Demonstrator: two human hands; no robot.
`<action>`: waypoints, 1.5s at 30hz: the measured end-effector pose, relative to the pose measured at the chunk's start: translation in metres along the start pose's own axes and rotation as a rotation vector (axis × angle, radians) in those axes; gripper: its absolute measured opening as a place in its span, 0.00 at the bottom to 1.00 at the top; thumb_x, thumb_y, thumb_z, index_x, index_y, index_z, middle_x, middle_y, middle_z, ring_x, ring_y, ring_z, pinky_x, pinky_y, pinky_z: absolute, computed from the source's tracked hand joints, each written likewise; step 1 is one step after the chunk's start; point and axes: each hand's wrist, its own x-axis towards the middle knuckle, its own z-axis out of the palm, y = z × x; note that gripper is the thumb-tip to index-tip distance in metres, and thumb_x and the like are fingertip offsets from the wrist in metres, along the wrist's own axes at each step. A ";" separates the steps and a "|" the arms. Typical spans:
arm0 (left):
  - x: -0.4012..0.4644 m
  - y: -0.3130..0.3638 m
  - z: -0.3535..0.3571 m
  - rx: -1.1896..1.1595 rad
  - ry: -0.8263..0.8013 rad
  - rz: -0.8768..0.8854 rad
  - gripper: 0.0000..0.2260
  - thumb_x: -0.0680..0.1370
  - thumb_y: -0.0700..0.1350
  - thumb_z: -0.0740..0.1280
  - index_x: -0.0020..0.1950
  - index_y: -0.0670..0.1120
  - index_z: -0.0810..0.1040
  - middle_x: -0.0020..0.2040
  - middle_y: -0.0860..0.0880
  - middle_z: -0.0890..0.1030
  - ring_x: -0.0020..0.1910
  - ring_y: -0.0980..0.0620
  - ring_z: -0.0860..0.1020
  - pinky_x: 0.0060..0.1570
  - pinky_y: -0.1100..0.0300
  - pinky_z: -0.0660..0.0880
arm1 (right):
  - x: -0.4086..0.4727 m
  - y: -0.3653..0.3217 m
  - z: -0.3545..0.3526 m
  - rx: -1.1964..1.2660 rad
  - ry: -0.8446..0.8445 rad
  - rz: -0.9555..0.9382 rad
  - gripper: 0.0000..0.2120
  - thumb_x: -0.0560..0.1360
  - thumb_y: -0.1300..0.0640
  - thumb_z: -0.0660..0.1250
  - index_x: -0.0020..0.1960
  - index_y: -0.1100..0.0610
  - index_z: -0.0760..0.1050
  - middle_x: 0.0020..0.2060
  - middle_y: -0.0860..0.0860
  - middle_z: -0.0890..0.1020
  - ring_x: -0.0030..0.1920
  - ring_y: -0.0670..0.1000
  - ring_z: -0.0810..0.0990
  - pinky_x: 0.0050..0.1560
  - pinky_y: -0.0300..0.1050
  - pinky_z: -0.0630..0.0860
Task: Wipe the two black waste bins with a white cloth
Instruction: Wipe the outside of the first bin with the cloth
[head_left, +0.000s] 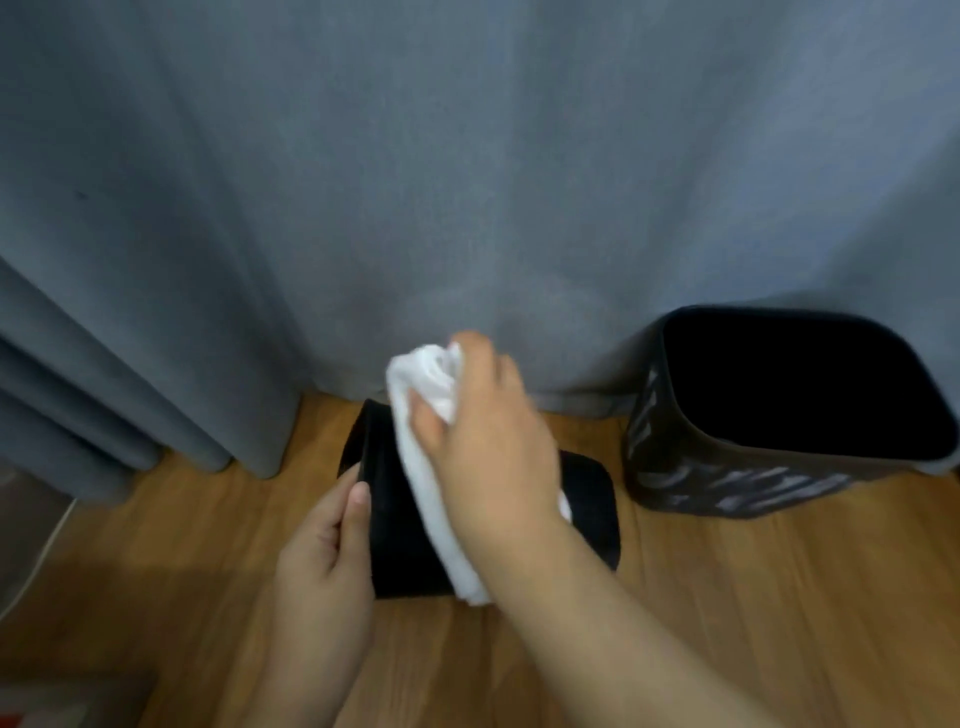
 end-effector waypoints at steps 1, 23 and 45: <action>0.000 -0.001 0.000 0.020 0.000 0.013 0.13 0.82 0.41 0.60 0.55 0.58 0.79 0.46 0.72 0.81 0.50 0.76 0.76 0.47 0.83 0.68 | 0.005 -0.012 0.007 -0.035 -0.028 -0.036 0.23 0.76 0.46 0.60 0.68 0.49 0.60 0.57 0.52 0.71 0.54 0.56 0.74 0.45 0.47 0.67; 0.000 -0.001 -0.007 -0.040 0.089 -0.082 0.11 0.83 0.45 0.59 0.61 0.54 0.78 0.51 0.63 0.79 0.51 0.71 0.76 0.53 0.71 0.68 | -0.015 0.120 -0.010 -0.427 0.019 0.335 0.21 0.77 0.44 0.59 0.65 0.54 0.64 0.55 0.57 0.74 0.50 0.60 0.79 0.41 0.49 0.72; 0.020 0.005 -0.009 0.042 0.020 -0.106 0.18 0.84 0.47 0.58 0.37 0.55 0.80 0.36 0.58 0.81 0.38 0.63 0.78 0.43 0.61 0.71 | -0.044 0.139 0.000 -0.346 0.106 0.305 0.23 0.74 0.51 0.67 0.65 0.58 0.68 0.50 0.60 0.75 0.45 0.63 0.78 0.34 0.45 0.64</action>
